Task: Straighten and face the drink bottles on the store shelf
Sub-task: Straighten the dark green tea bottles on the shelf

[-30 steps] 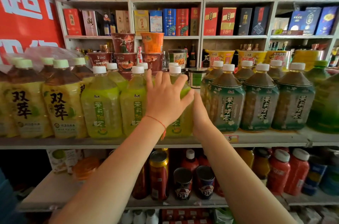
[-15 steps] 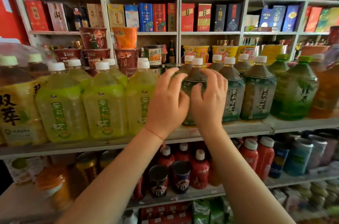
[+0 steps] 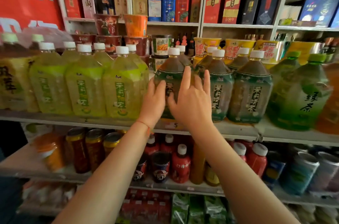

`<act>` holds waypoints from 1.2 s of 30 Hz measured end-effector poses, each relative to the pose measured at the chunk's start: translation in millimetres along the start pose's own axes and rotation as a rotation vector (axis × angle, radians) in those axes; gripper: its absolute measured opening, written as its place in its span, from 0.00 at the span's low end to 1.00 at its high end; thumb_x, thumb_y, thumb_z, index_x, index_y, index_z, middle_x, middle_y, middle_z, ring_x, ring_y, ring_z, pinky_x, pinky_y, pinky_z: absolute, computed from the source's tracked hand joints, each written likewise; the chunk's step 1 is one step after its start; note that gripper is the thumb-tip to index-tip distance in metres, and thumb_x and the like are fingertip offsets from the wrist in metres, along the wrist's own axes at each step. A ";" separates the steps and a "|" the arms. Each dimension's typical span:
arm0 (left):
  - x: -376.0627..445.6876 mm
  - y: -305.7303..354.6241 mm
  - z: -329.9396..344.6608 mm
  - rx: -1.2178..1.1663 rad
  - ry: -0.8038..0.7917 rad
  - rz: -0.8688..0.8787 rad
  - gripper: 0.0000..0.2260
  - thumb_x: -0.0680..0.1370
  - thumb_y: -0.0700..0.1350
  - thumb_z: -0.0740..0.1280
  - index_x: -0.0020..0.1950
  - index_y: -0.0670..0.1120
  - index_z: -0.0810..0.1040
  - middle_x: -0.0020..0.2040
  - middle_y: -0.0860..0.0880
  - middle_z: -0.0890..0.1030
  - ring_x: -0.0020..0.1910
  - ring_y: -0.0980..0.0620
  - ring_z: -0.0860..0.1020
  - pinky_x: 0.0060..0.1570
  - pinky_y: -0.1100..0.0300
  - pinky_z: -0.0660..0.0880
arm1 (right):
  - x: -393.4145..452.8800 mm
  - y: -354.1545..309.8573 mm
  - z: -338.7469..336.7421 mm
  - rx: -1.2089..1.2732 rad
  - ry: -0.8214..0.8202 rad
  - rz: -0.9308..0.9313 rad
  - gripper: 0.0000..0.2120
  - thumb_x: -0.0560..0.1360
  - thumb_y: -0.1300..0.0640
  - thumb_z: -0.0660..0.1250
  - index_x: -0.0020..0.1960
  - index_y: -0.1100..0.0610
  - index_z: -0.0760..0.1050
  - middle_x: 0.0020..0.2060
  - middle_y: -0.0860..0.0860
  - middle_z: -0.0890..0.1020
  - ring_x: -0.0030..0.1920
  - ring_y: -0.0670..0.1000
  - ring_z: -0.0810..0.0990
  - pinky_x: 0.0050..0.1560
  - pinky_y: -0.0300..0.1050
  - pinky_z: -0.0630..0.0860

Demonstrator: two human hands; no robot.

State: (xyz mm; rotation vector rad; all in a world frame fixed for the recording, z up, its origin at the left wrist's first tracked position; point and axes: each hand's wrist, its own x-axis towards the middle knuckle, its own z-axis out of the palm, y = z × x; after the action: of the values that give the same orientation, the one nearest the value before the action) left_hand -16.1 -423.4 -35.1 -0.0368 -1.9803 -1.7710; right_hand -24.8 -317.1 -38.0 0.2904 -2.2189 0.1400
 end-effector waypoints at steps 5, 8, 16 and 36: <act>-2.1 -1.9 -2.7 0.004 0.044 0.049 0.22 0.84 0.55 0.56 0.78 0.50 0.65 0.68 0.60 0.72 0.69 0.58 0.69 0.68 0.60 0.64 | -28.3 -3.4 20.5 0.123 -0.118 0.013 0.45 0.77 0.44 0.57 0.77 0.72 0.41 0.60 0.63 0.80 0.72 0.60 0.70 0.76 0.52 0.30; -2.7 -0.3 -0.5 -0.049 0.076 -0.012 0.24 0.84 0.57 0.56 0.78 0.49 0.66 0.69 0.54 0.73 0.70 0.54 0.70 0.70 0.55 0.64 | -31.5 -10.5 13.9 0.272 -0.148 0.074 0.42 0.80 0.43 0.56 0.78 0.71 0.44 0.73 0.64 0.69 0.77 0.59 0.60 0.77 0.49 0.30; 19.5 5.6 -1.6 -0.313 -0.054 -0.177 0.27 0.79 0.63 0.53 0.64 0.49 0.82 0.59 0.46 0.85 0.61 0.45 0.82 0.68 0.40 0.72 | -7.5 -28.5 3.3 1.142 -0.085 0.508 0.36 0.78 0.37 0.52 0.81 0.52 0.51 0.78 0.51 0.60 0.78 0.49 0.56 0.79 0.51 0.52; 33.6 0.8 11.7 -0.439 0.089 -0.380 0.22 0.84 0.58 0.51 0.46 0.50 0.80 0.43 0.47 0.84 0.46 0.48 0.82 0.50 0.54 0.79 | 28.8 -20.9 9.5 1.357 -0.271 0.985 0.30 0.79 0.32 0.52 0.71 0.49 0.72 0.64 0.46 0.77 0.66 0.50 0.73 0.73 0.56 0.65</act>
State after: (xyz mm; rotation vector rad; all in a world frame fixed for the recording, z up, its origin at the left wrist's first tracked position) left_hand -49.4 -422.1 -22.6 0.2873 -1.5761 -2.3769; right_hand -43.8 -343.8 -21.2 -0.1296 -1.9604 2.2267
